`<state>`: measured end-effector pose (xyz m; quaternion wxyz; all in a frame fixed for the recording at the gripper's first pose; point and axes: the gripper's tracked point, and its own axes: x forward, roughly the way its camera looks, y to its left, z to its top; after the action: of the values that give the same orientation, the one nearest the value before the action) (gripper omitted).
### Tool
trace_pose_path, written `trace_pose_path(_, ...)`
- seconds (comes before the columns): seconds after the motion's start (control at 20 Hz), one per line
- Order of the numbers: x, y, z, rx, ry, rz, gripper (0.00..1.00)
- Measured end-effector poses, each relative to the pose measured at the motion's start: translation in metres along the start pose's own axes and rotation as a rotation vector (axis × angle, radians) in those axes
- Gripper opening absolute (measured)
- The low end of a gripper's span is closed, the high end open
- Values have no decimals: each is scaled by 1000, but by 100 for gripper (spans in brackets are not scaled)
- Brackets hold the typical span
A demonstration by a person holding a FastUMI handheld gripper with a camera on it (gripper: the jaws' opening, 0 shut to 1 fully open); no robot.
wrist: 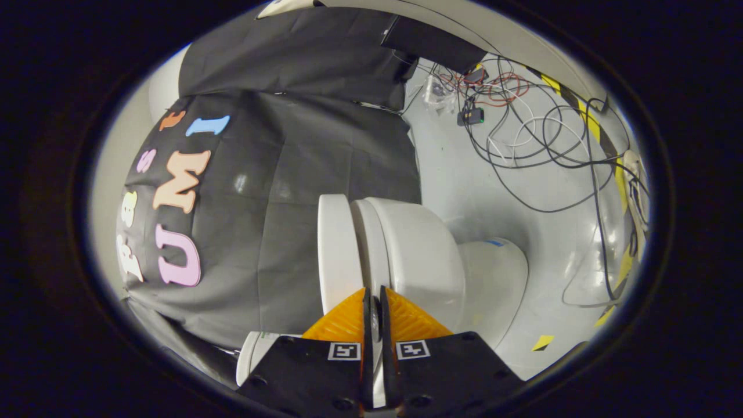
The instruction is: Open the toilet lid.
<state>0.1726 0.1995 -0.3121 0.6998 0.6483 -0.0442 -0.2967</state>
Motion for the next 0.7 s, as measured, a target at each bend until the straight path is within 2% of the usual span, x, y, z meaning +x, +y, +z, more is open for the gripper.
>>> trace_pose_path(0.15,0,7,0,-84,-6,-11,8)
trace_pose_path(0.4,-14,38,4,-129,-31,50,8)
trace_pose_path(0.7,-32,89,-1,-271,-16,118,8)
